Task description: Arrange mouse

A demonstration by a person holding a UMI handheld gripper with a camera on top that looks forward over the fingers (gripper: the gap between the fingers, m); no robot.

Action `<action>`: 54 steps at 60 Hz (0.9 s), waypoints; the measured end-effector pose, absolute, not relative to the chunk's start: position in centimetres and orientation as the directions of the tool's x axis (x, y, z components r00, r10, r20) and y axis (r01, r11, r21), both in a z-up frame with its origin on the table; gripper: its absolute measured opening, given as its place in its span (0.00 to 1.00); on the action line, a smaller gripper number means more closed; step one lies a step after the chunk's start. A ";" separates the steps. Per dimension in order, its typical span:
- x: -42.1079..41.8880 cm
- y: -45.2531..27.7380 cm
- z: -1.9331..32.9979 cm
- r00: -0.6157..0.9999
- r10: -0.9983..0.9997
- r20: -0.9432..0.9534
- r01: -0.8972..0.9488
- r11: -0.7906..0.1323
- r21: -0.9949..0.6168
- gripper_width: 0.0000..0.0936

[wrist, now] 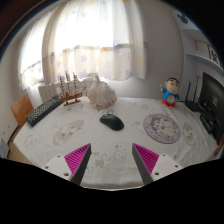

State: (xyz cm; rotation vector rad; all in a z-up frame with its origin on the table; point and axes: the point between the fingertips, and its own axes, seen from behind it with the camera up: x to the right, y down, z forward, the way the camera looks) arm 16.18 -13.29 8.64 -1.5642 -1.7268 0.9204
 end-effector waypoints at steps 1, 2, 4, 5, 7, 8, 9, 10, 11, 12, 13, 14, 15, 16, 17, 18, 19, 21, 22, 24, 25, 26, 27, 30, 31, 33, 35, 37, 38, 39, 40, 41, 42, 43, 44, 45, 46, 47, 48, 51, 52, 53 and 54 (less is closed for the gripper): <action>15.7 -13.5 8.3 -0.101 0.995 -0.008 0.552 0.049 -0.832 0.91; 15.1 -13.6 8.0 -0.103 0.995 -0.012 0.553 0.048 -0.832 0.91; 14.1 -13.7 7.1 -0.103 0.995 -0.013 0.550 0.046 -0.834 0.91; 13.7 -13.7 6.7 -0.101 0.995 -0.012 0.550 0.046 -0.834 0.91; 12.6 -13.6 5.9 -0.096 0.995 -0.006 0.549 0.048 -0.835 0.91; 12.1 -13.6 5.6 -0.093 0.996 -0.003 0.548 0.049 -0.835 0.91; 11.6 -13.5 5.2 -0.089 0.996 0.000 0.545 0.048 -0.837 0.91; 11.1 -13.4 4.9 -0.083 0.997 0.002 0.544 0.047 -0.838 0.91; 10.6 -13.3 4.6 -0.076 0.997 0.004 0.544 0.045 -0.838 0.91; 10.1 -13.2 4.3 -0.070 0.998 0.007 0.544 0.043 -0.838 0.91; 9.6 -13.1 4.0 -0.066 0.998 0.009 0.543 0.043 -0.839 0.91; 9.1 -13.1 3.8 -0.064 0.998 0.010 0.543 0.043 -0.839 0.91; 8.6 -13.2 3.6 -0.064 0.998 0.010 0.542 0.043 -0.839 0.91; 8.1 -13.3 3.3 -0.063 0.998 0.010 0.541 0.043 -0.840 0.91; 7.6 -13.3 3.1 -0.062 0.998 0.010 0.540 0.042 -0.841 0.91; 7.0 -13.2 2.9 -0.059 0.998 0.011 0.538 0.041 -0.842 0.91; 6.5 -13.2 2.8 -0.058 0.998 0.012 0.536 0.041 -0.843 0.91; 5.6 -13.2 2.4 -0.057 0.998 0.015 0.534 0.043 -0.844 0.91; 5.1 -13.2 2.2 -0.058 0.998 0.016 0.535 0.045 -0.844 0.91; 4.2 -13.2 1.7 -0.057 0.998 0.018 0.534 0.046 -0.844 0.91; 3.7 -13.1 1.5 -0.056 0.998 0.017 0.535 0.045 -0.844 0.91; 3.3 -13.1 1.3 -0.055 0.998 0.015 0.535 0.042 -0.844 0.91; 2.9 -13.2 1.1 -0.053 0.998 0.014 0.536 0.040 -0.843 0.91; 1.6 -13.1 0.6 -0.049 0.999 0.011 0.538 0.036 -0.842 0.91; 1.2 -13.1 0.5 -0.047 0.999 0.011 0.540 0.035 -0.841 0.91; 0.4 -13.1 0.2 -0.046 0.999 0.009 0.540 0.033 -0.841 0.91; -0.4 -13.0 0.0 -0.046 0.999 0.011 0.541 0.034 -0.840 0.91; -1.1 -13.0 -0.1 -0.045 0.999 0.014 0.543 0.037 -0.839 0.91; -1.5 -13.0 -0.2 -0.046 0.999 0.015 0.544 0.038 -0.838 0.91; -1.9 -13.0 -0.3 -0.048 0.999 0.015 0.545 0.039 -0.837 0.91; -2.3 -13.1 -0.3 -0.050 0.999 0.014 0.546 0.039 -0.837 0.91; -2.6 -13.1 -0.4 -0.049 0.999 0.013 0.548 0.038 -0.836 0.91; -3.0 -13.0 -0.5 -0.047 0.999 0.013 0.549 0.036 -0.835 0.91; -3.4 -13.0 -0.5 -0.044 0.999 0.012 0.550 0.034 -0.835 0.91; -3.7 -13.1 -0.5 -0.046 0.999 0.009 0.551 0.033 -0.834 0.91; -4.1 -13.2 -0.5 -0.048 0.999 0.005 0.551 0.030 -0.834 0.91; -4.4 -13.2 -0.5 -0.047 0.999 0.003 0.551 0.028 -0.834 0.91; -4.8 -13.2 -0.5 -0.048 0.999 0.001 0.553 0.027 -0.833 0.91; -5.1 -13.1 -0.6 -0.046 0.999 0.003 0.554 0.027 -0.832 0.92; -6.1 -12.9 -0.5 -0.039 0.999 0.012 0.552 0.031 -0.833 0.92; -6.4 -12.8 -0.5 -0.036 0.999 0.016 0.552 0.033 -0.833 0.92; -6.7 -12.7 -0.5 -0.032 0.999 0.018 0.553 0.033 -0.833 0.92; -7.0 -12.6 -0.6 -0.029 0.999 0.020 0.554 0.033 -0.832 0.92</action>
